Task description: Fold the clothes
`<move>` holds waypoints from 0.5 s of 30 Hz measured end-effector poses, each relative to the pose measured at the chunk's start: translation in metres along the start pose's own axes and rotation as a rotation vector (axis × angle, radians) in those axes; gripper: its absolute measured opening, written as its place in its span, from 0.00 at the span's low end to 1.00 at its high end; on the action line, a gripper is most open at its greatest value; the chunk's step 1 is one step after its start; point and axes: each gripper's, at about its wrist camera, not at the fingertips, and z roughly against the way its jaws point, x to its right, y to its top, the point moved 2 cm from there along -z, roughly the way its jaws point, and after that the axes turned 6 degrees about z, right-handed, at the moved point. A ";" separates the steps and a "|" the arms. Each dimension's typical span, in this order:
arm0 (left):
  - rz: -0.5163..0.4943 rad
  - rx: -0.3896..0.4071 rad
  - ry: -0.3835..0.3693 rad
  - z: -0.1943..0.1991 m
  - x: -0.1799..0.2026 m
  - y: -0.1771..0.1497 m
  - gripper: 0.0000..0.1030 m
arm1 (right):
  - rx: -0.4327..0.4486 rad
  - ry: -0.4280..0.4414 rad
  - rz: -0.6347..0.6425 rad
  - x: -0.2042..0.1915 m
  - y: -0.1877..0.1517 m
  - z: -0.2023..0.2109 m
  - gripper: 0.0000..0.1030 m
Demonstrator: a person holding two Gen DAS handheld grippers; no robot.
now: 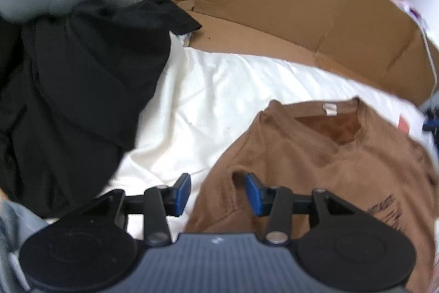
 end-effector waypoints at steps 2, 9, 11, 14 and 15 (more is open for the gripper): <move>0.085 -0.022 -0.042 -0.005 -0.006 -0.002 0.43 | -0.009 -0.005 -0.007 0.005 -0.006 0.002 0.32; 0.217 -0.035 -0.138 -0.003 -0.018 -0.007 0.43 | -0.030 -0.005 -0.027 0.015 -0.018 0.007 0.32; 0.274 -0.011 -0.178 0.003 -0.024 -0.004 0.43 | -0.034 -0.003 -0.034 0.016 -0.021 0.007 0.32; 0.332 0.009 -0.224 0.008 -0.030 0.000 0.43 | -0.046 -0.002 -0.038 0.016 -0.025 0.008 0.32; 0.344 0.005 -0.221 0.008 -0.031 0.001 0.42 | -0.049 -0.002 -0.036 0.015 -0.026 0.009 0.32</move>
